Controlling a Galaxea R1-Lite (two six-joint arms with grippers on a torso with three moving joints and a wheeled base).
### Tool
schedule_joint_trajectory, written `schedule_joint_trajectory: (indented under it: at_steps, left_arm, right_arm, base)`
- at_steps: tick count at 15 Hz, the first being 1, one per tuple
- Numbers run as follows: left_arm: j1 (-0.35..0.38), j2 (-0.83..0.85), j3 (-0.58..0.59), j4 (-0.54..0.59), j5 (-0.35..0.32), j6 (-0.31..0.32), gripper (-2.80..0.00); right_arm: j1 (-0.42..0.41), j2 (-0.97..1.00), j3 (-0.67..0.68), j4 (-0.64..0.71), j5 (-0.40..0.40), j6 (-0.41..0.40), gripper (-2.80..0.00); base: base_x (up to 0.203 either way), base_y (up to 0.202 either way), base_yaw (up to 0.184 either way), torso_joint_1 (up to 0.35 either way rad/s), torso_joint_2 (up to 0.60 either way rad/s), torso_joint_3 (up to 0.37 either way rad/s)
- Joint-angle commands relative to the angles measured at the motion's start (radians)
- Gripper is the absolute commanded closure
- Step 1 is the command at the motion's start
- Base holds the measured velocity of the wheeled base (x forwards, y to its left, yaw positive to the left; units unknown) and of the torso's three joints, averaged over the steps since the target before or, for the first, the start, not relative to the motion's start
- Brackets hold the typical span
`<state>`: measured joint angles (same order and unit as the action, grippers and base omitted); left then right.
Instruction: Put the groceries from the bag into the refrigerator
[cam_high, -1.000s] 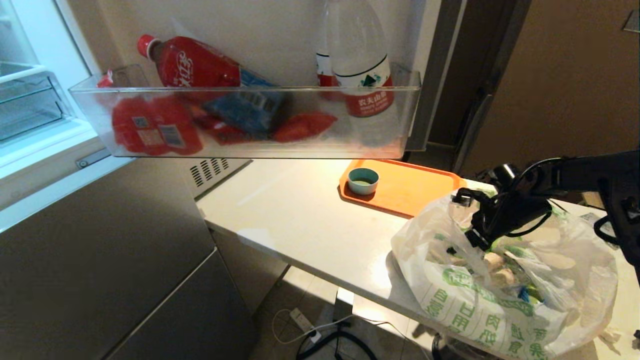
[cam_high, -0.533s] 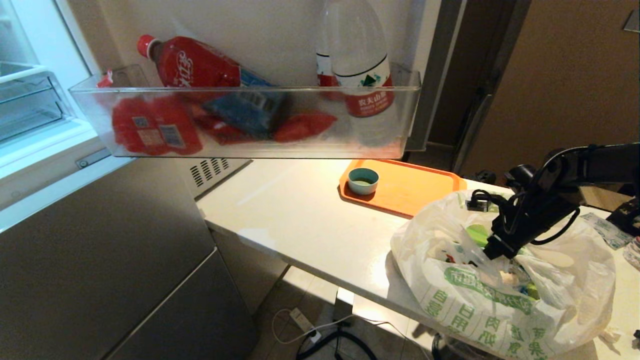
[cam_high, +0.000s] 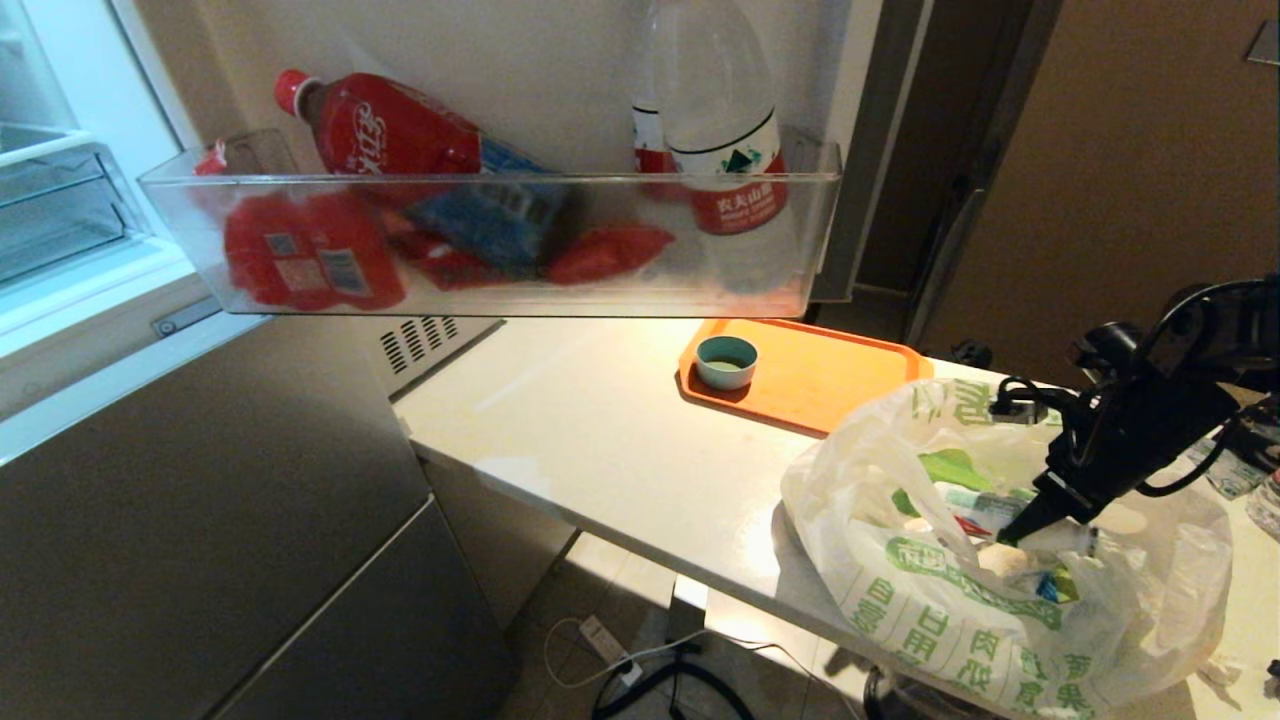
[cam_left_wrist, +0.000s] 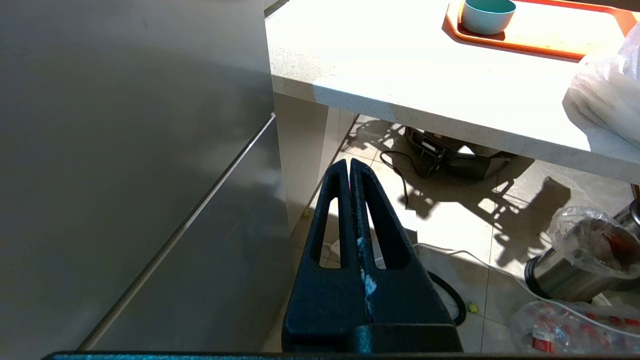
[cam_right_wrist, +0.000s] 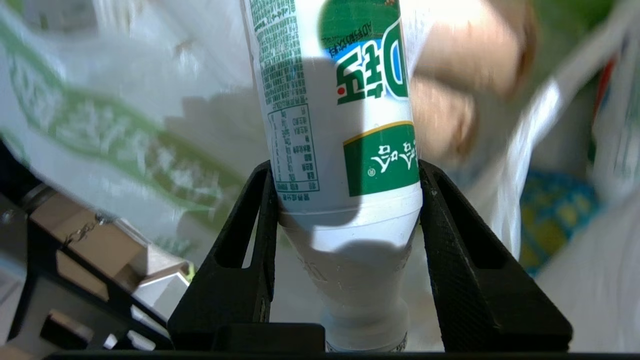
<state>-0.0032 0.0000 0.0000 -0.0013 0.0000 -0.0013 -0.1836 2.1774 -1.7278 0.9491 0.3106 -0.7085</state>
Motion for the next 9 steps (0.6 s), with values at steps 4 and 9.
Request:
schedule_joint_trajectory:
  at_steps: [4, 9]
  left_arm:
    - [0.0, 0.0, 0.0, 0.0, 0.0, 0.0, 0.0]
    - [0.0, 0.0, 0.0, 0.0, 0.0, 0.0, 0.0]
  right_arm:
    - [-0.023, -0.1, 0.05, 0.057, -0.002, 0.063, 0.0]
    - [-0.031, -0.153, 0.049, 0.115, -0.076, 0.099, 0.0]
  base:
    - [0.0, 0.0, 0.0, 0.0, 0.0, 0.0]
    - [0.0, 0.0, 0.0, 0.0, 0.0, 0.0]
